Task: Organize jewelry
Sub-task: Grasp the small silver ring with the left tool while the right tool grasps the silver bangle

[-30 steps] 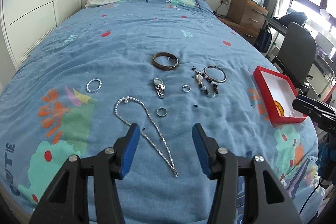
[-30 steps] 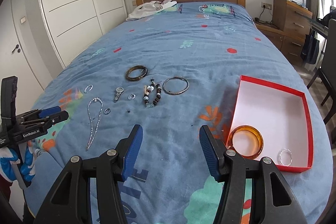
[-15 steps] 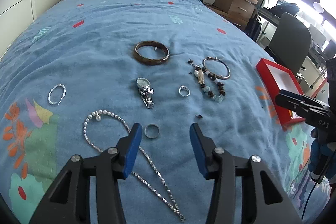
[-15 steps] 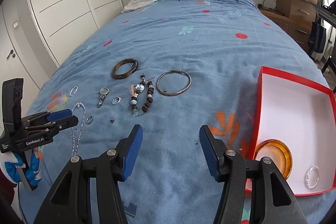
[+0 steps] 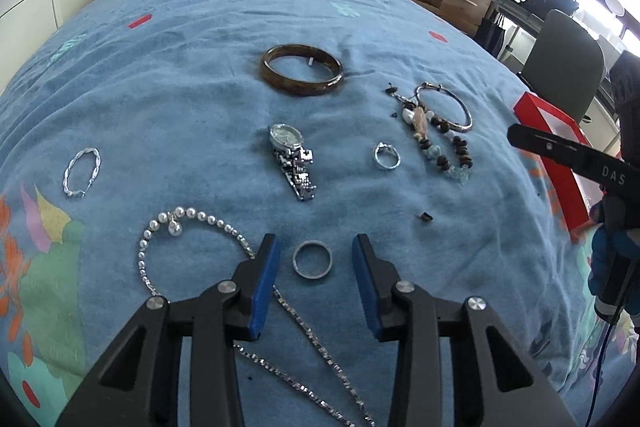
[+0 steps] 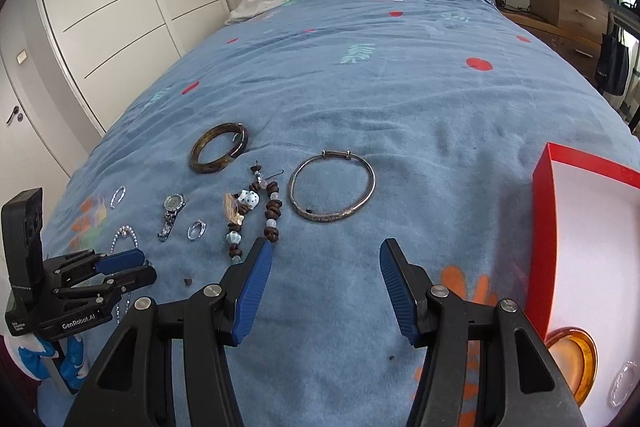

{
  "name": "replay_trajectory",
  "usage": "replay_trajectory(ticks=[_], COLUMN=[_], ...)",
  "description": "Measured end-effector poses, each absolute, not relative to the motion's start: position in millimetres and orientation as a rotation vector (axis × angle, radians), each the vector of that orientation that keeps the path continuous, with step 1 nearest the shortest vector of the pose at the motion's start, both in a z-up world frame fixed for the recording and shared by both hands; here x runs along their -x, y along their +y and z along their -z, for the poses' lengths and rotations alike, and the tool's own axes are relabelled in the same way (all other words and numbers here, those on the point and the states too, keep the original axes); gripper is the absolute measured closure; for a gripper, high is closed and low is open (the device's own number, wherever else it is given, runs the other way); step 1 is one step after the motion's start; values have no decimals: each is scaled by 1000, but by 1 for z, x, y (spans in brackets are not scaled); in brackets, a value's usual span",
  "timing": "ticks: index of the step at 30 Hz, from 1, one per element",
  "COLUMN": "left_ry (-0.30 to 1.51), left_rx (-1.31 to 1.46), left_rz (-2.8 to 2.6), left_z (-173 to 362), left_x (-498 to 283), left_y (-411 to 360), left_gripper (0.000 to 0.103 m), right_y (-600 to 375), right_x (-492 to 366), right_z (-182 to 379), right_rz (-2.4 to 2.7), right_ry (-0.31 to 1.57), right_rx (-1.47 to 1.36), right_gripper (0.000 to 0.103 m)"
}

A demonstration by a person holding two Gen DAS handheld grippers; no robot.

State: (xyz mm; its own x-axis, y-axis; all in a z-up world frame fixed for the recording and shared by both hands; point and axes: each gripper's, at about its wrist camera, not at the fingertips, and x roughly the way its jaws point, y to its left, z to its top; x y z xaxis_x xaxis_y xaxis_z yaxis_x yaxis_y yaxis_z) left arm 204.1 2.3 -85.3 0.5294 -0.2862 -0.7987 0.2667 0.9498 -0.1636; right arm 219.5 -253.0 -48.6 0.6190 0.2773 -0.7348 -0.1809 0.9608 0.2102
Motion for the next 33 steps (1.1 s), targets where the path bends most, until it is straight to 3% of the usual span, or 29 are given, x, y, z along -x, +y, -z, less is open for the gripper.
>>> replay_trajectory(ticks=[6,13,18,20,27,29,33], left_ry=[957,951,945,943,939,938,937], left_rx=[22,34,22,19,6,-4,-3], left_rz=[337,341,341,343,341,339,334], left_z=[91,92,94,94,95,93,89], left_x=[-204,-203,-203,-203,-199,-199,-198], left_y=[2,4,2,2,-2,-3,-4], left_gripper=[67,82,84,84,84,84,84], right_y=[-248,-246,-253,-255,-249,-247,-246], right_x=[-244,-268,-283,-289,-299,-299,-295], right_z=[56,63,71,77,91,91,85], right_rz=[-245,-211,-163,-152,-144,-150,-162], right_ry=[862,858,872,889,924,920,905], right_rx=[-150,-141,-146,-152,-119,-107,-106], right_gripper=[47,47,47,56,71,88,96])
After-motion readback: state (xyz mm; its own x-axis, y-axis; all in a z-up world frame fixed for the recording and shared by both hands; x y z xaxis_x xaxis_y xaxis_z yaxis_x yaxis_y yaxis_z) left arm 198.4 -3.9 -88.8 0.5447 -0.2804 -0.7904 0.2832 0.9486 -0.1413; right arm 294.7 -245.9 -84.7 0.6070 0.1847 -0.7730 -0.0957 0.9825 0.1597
